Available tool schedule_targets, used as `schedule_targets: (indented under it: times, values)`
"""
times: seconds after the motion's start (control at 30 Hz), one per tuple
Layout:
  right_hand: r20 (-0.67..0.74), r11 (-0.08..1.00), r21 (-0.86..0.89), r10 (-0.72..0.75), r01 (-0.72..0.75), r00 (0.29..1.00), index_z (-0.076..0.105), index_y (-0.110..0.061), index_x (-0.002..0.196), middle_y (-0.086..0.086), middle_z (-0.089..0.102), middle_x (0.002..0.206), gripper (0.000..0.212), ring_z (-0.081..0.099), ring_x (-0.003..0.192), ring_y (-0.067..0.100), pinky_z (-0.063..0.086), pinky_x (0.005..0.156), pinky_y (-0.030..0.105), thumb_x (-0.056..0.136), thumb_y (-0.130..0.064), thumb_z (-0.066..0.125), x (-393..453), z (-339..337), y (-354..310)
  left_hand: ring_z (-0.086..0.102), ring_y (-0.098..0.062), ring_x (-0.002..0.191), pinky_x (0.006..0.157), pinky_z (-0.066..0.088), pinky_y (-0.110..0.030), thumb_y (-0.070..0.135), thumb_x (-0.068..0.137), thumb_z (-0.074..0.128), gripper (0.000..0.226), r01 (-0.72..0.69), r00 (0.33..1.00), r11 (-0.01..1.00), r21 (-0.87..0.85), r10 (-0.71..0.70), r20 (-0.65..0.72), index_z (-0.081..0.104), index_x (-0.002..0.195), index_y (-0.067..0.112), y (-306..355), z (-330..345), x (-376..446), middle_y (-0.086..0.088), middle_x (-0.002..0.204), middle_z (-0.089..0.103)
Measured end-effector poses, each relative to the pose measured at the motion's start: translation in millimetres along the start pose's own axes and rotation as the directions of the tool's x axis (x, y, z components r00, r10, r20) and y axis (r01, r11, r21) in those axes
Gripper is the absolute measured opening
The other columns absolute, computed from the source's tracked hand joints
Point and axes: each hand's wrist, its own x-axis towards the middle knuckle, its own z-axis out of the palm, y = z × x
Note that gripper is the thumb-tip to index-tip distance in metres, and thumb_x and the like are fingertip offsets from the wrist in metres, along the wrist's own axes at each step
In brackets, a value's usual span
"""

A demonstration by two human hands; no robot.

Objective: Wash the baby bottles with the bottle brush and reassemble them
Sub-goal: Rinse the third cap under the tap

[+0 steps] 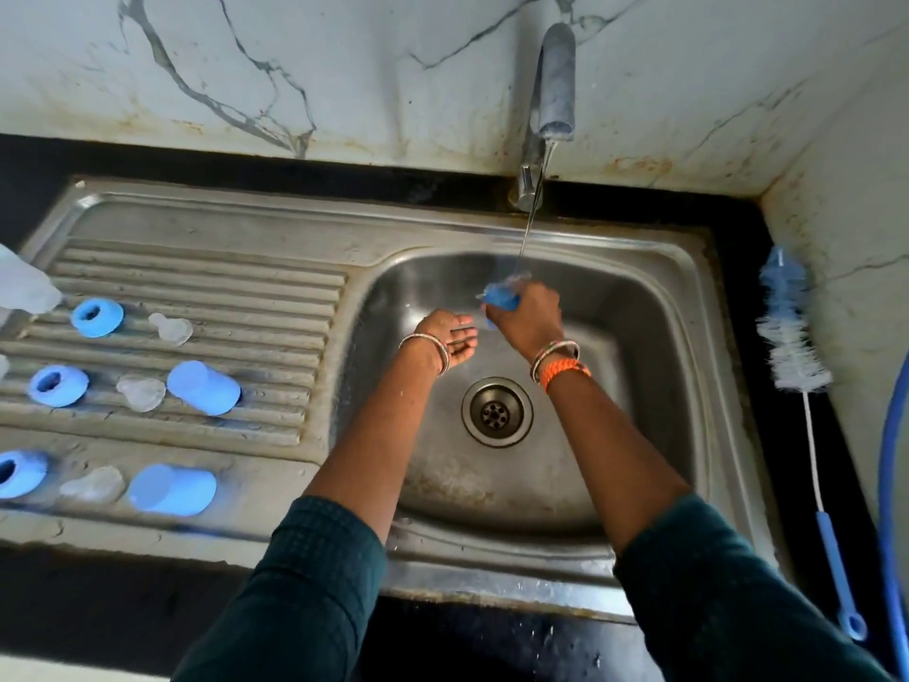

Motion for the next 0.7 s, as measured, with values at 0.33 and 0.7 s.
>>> schedule_targets:
  times: [0.33, 0.7]
  values:
    - [0.604, 0.06, 0.74, 0.381, -0.67, 0.7, 0.048, 0.001, 0.124, 0.026, 0.061, 0.109, 0.036, 0.063, 0.086, 0.033, 0.058, 0.062, 0.037, 0.099, -0.023, 0.039, 1.2, -37.8, -31.4, 0.056, -0.012, 0.091, 0.088, 0.045, -0.032, 0.003, 0.092, 0.046, 0.032, -0.358, 0.923, 0.933, 0.038, 0.348, 0.168, 0.06, 0.115, 0.019, 32.2, 6.8, -40.4, -0.002, 0.099, 0.062]
    - [0.356, 0.845, 0.311, 0.321, -0.435, 0.878, 0.06, -0.013, 0.09, 0.011, 0.061, 0.098, 0.017, 0.059, 0.079, 0.018, 0.049, 0.059, 0.024, 0.087, 0.003, 0.055, -18.5, -7.6, -87.1, 0.058, -0.021, 0.095, 0.091, 0.051, -0.043, -0.004, 0.078, 0.071, 0.038, -0.669, 0.723, 0.611, 0.424, 0.668, 0.178, 0.062, 0.115, -0.003, 35.4, -56.1, -54.4, -0.021, 0.109, 0.066]
